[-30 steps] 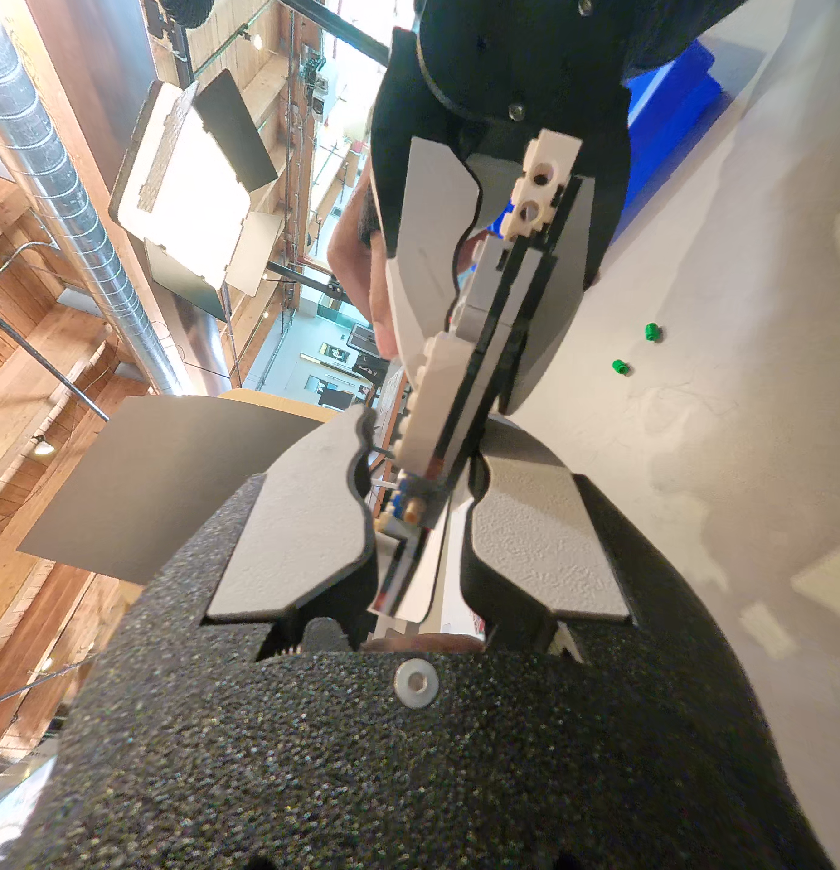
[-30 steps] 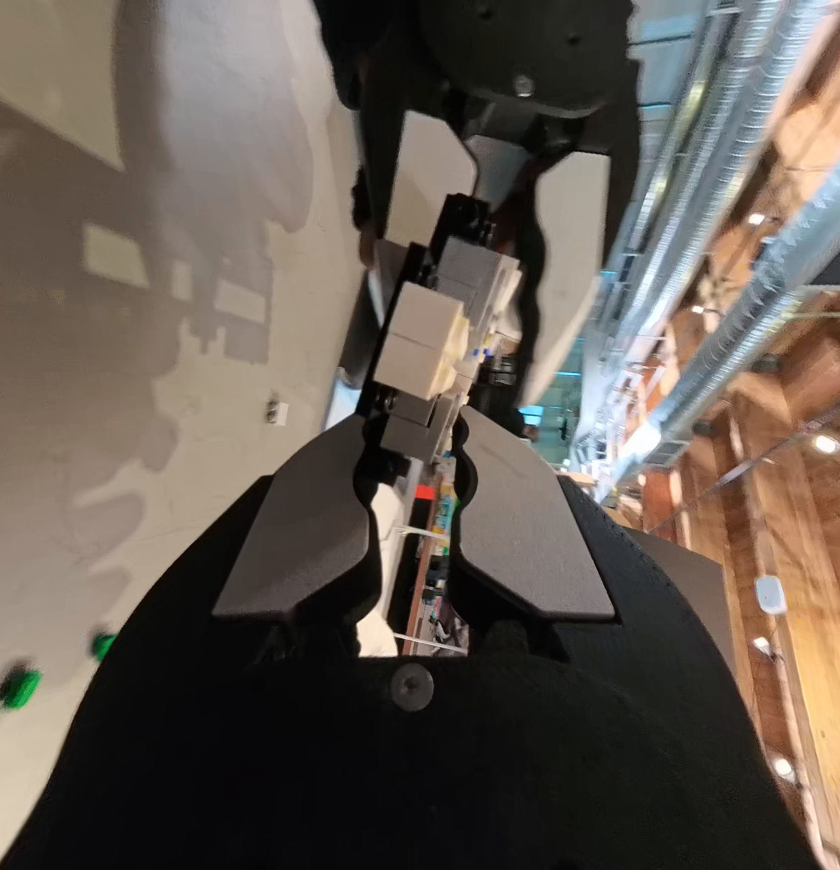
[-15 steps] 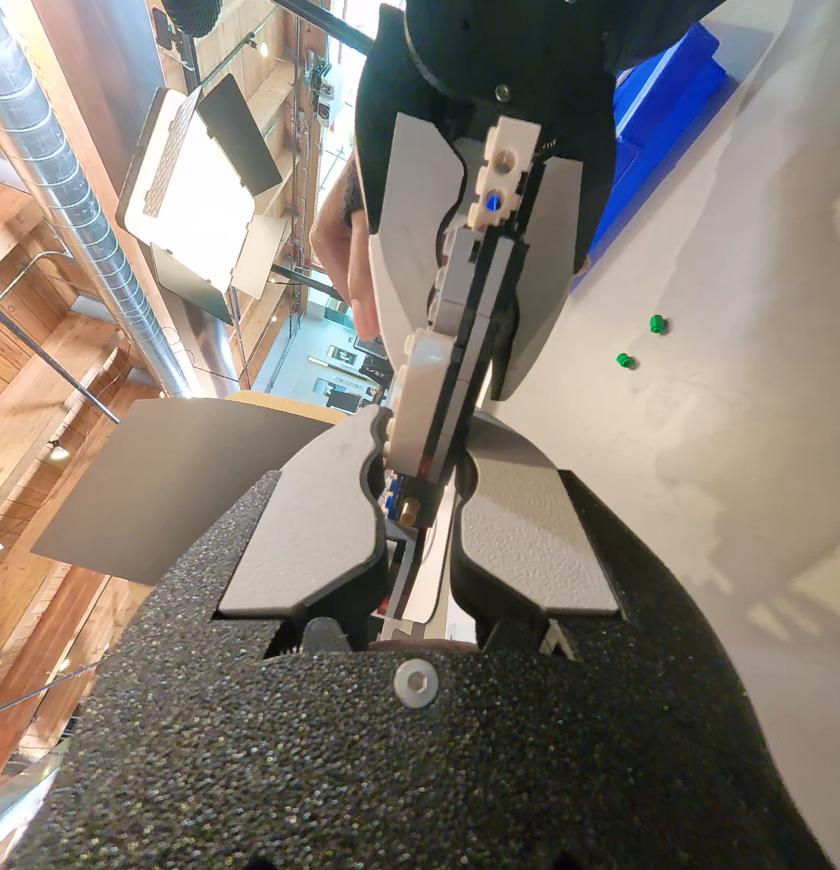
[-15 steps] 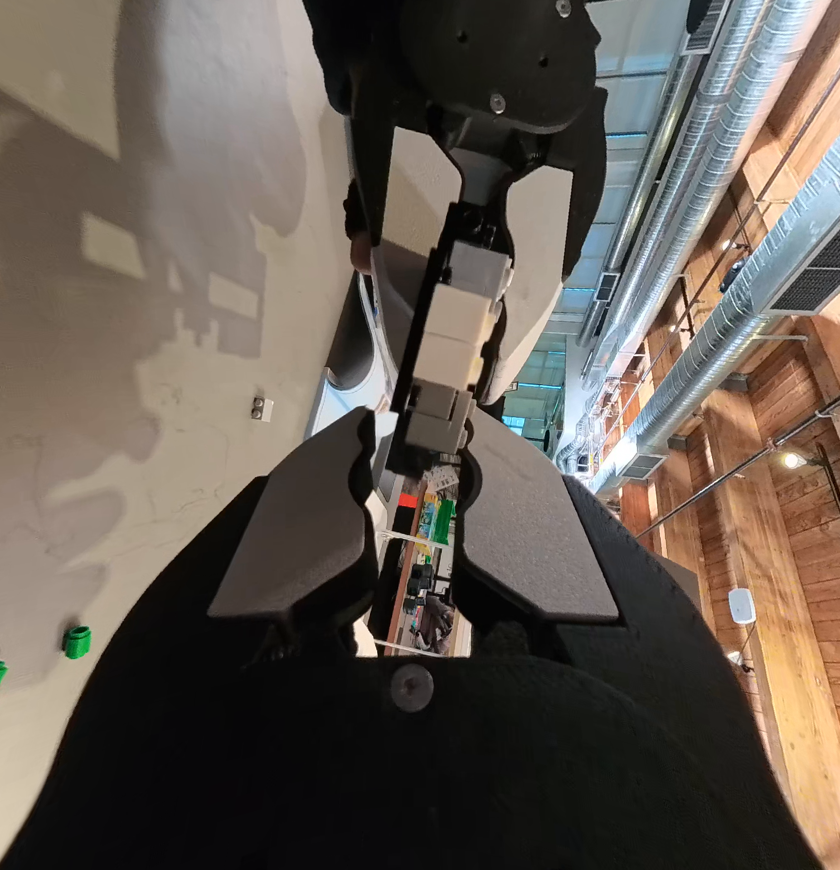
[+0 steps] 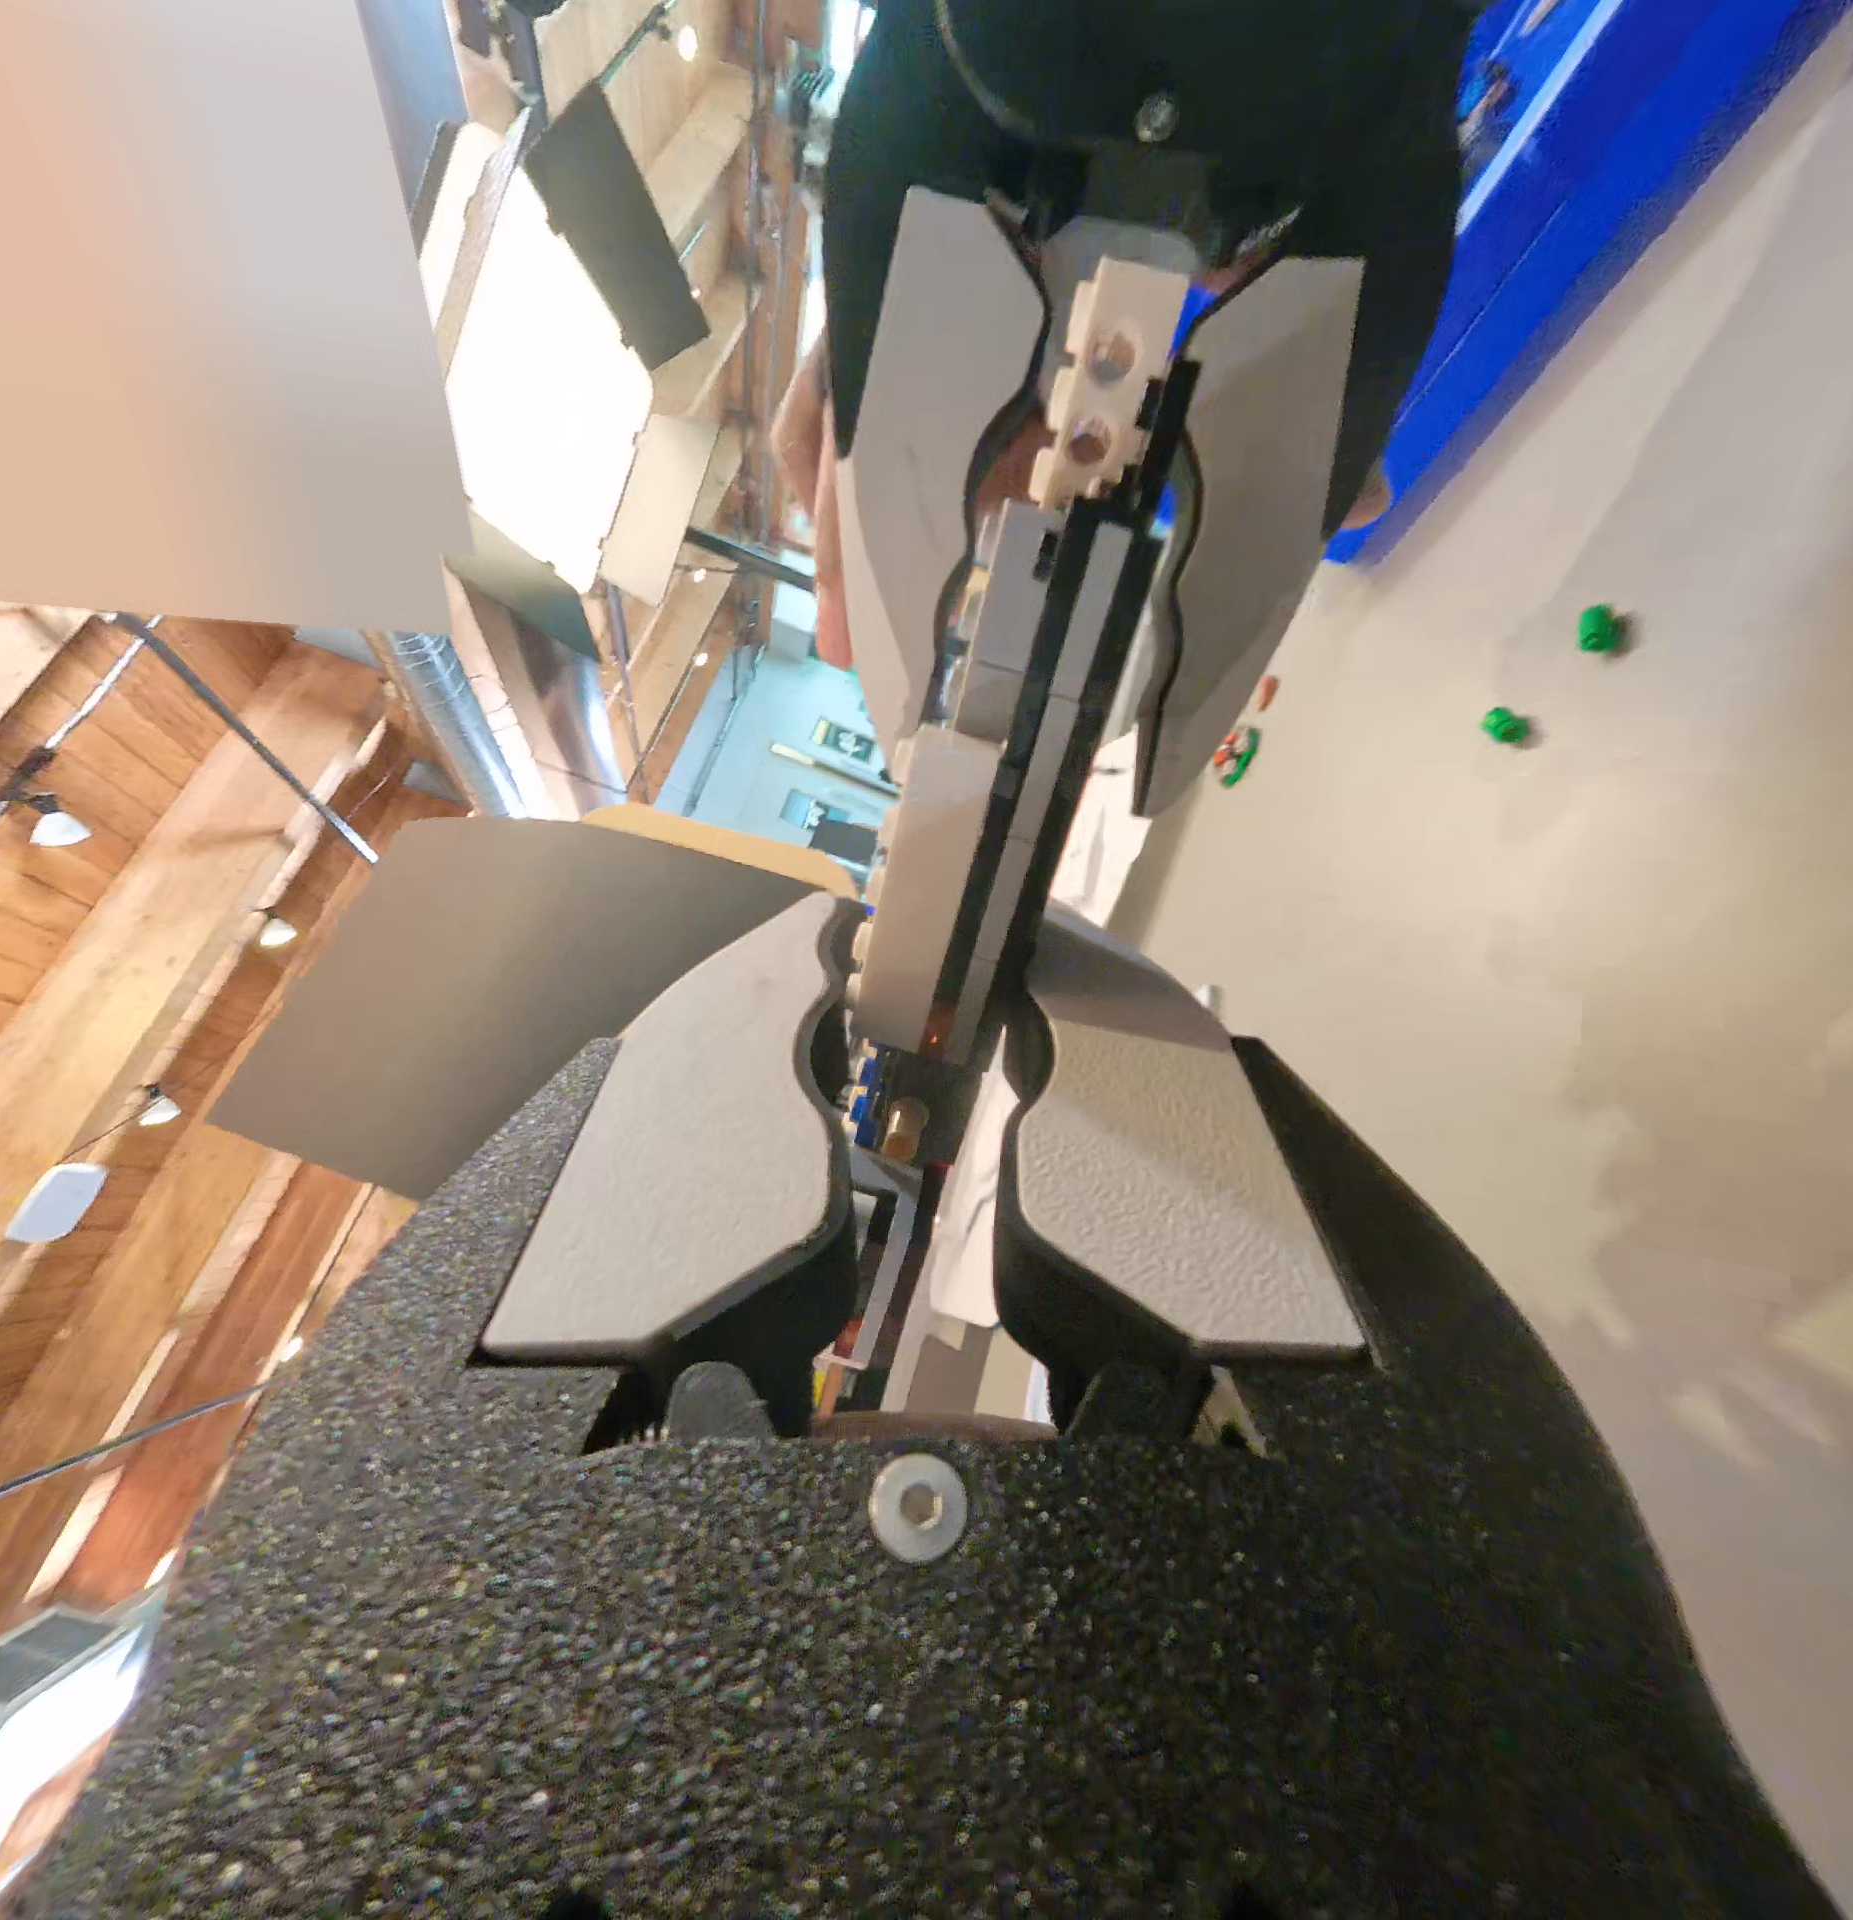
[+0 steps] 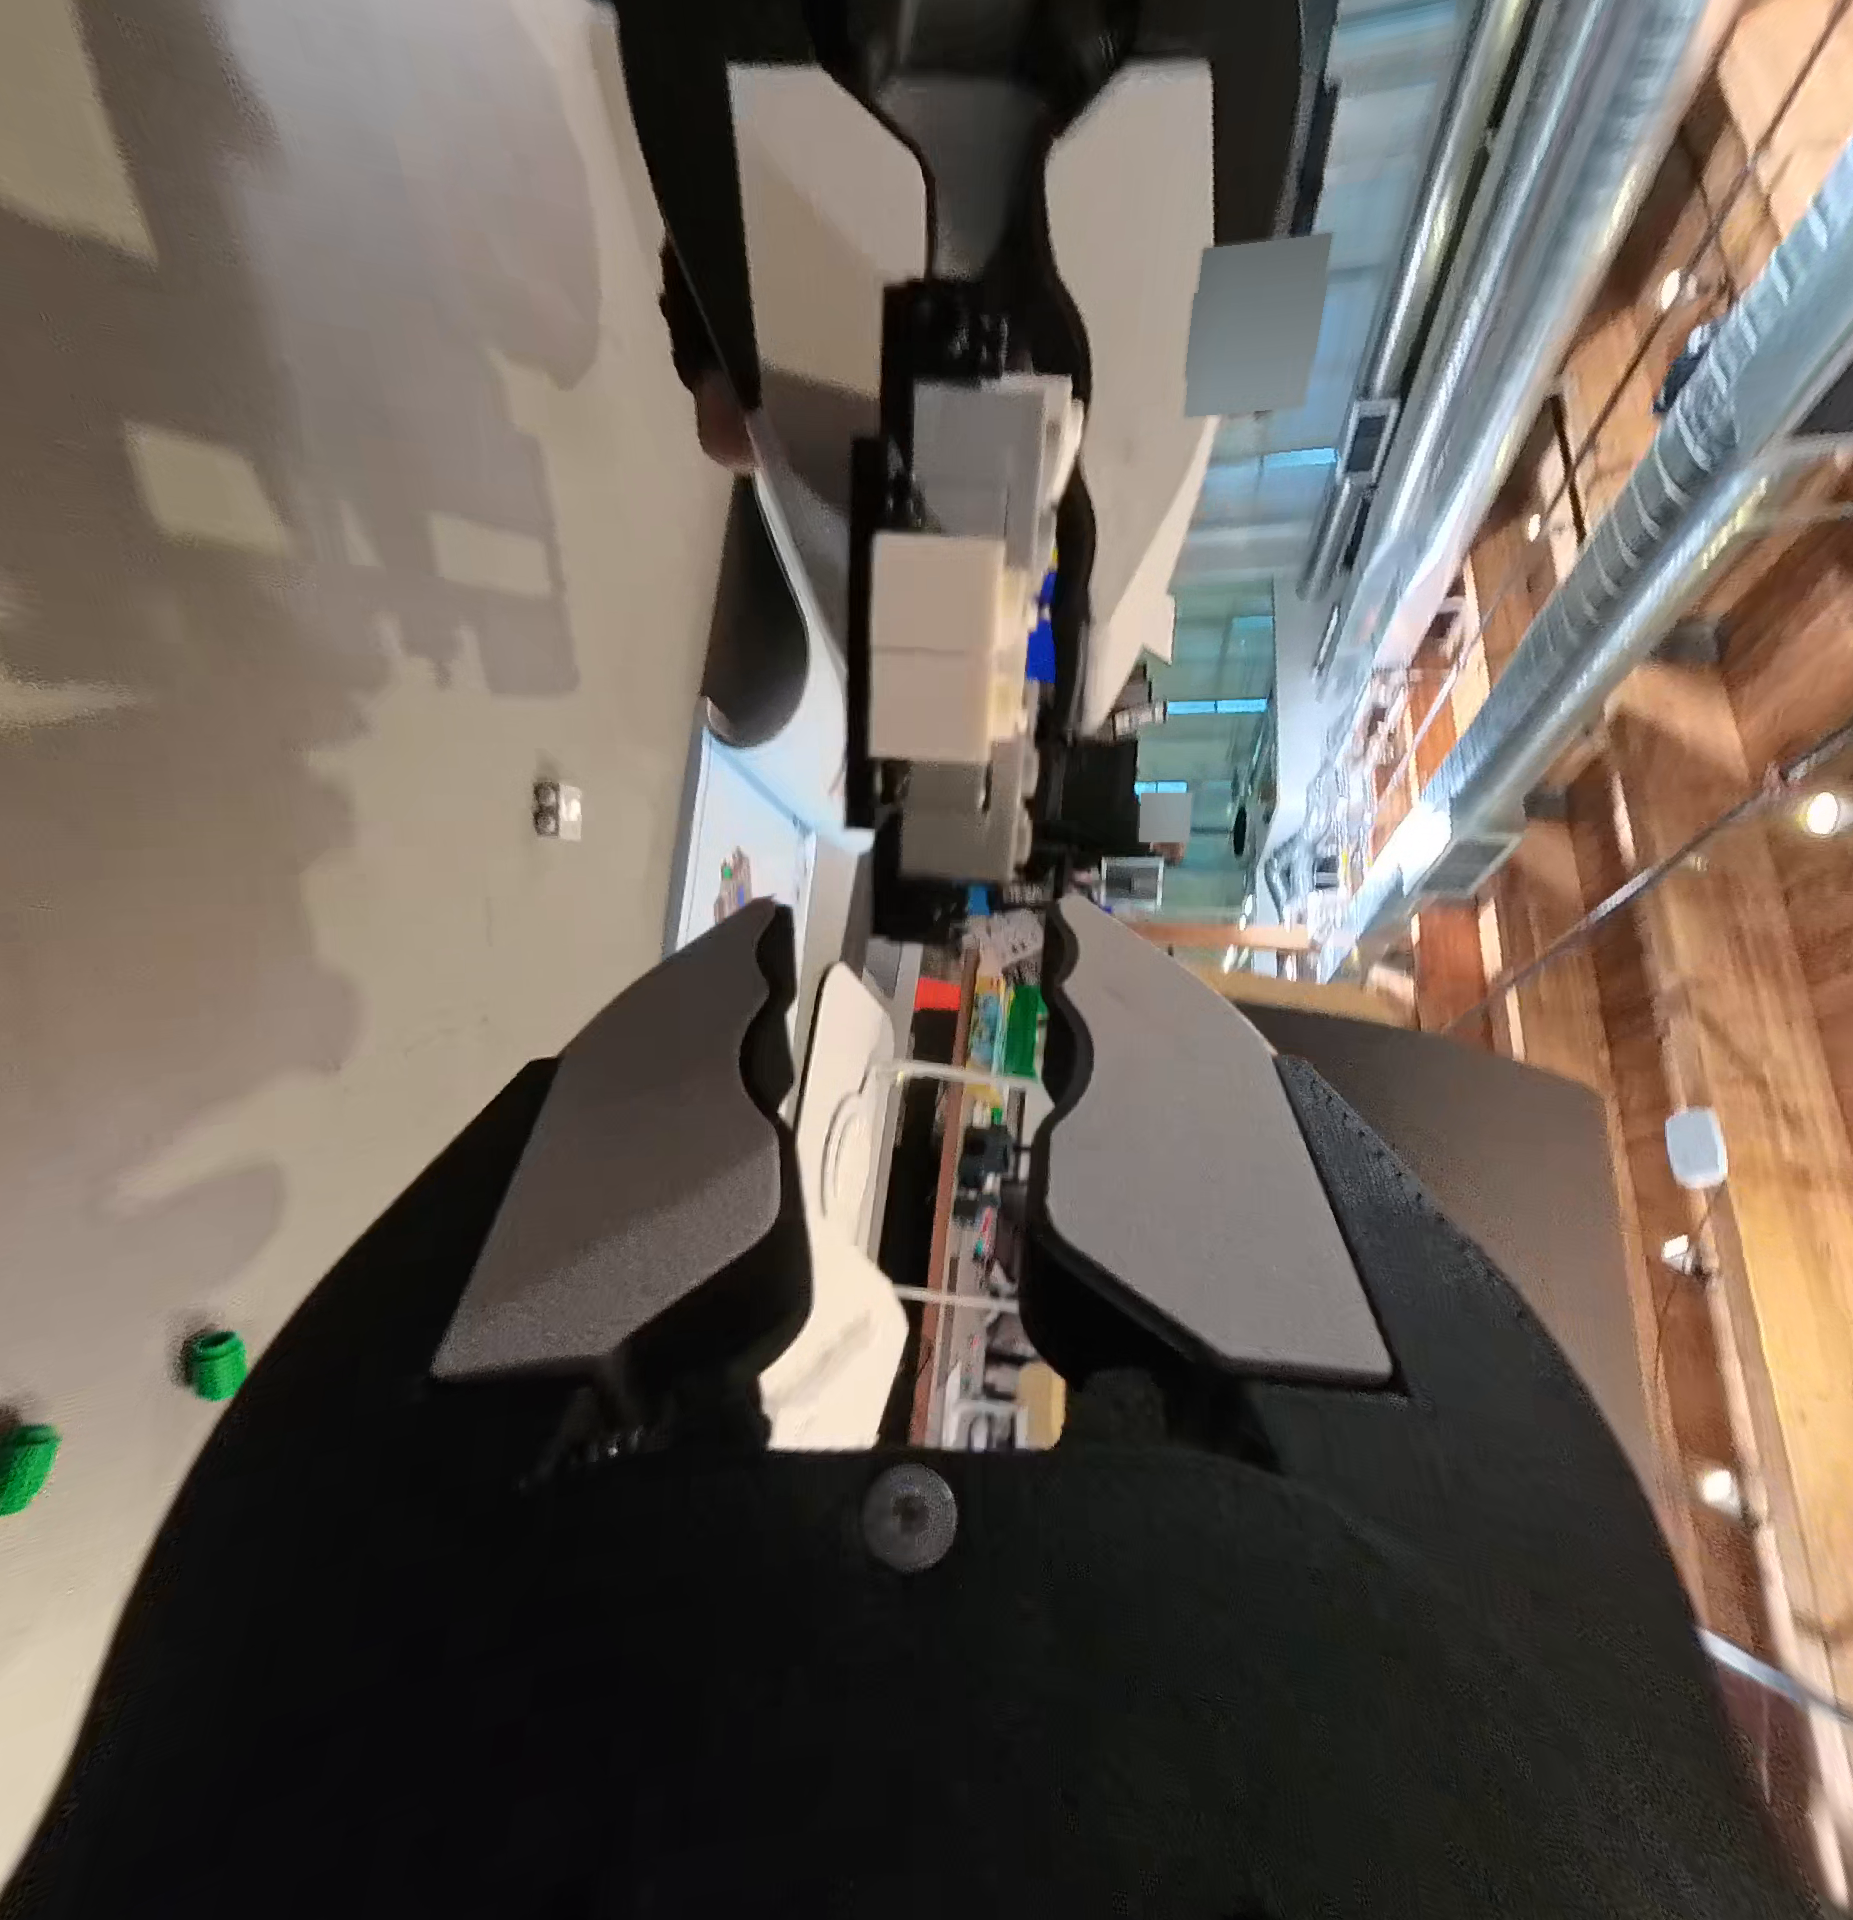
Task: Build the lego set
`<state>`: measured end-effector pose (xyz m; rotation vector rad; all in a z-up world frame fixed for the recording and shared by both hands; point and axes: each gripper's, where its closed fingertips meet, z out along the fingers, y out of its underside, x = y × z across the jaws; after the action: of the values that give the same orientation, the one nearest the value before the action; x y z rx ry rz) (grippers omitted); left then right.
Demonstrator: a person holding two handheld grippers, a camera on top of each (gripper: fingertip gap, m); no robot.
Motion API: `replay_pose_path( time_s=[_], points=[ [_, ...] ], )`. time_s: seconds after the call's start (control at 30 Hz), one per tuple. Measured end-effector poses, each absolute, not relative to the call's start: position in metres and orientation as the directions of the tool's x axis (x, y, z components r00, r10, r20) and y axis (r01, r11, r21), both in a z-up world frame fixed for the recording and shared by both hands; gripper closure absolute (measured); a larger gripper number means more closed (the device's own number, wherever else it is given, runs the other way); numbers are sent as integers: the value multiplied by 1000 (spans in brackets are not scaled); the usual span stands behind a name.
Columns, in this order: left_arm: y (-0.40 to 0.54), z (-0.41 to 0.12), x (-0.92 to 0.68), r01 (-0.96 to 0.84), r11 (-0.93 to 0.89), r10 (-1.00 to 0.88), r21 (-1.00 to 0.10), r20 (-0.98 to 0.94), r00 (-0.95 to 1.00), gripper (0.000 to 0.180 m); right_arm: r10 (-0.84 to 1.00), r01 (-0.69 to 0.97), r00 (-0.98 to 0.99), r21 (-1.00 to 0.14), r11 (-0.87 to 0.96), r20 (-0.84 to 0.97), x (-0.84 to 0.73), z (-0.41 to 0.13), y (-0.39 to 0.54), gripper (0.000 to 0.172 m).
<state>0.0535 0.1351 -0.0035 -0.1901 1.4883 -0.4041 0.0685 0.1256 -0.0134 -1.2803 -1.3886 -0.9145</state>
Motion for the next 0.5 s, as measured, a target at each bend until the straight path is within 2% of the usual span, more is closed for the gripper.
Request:
replay_pose_path(
  time_s=[0.13,0.37,0.5],
  points=[
    [150,-3,55,125,918,-389,-376,-915,105,155,189,984,150,-164,64,970,79,-23,123,121],
    [160,-14,59,114,929,-365,-351,-921,136,155,-17,960,273,-271,75,962,77,-9,108,121],
    [155,-20,60,144,926,-367,-350,-923,114,155,-40,962,248,-241,125,968,68,-10,107,123]
  ],
)
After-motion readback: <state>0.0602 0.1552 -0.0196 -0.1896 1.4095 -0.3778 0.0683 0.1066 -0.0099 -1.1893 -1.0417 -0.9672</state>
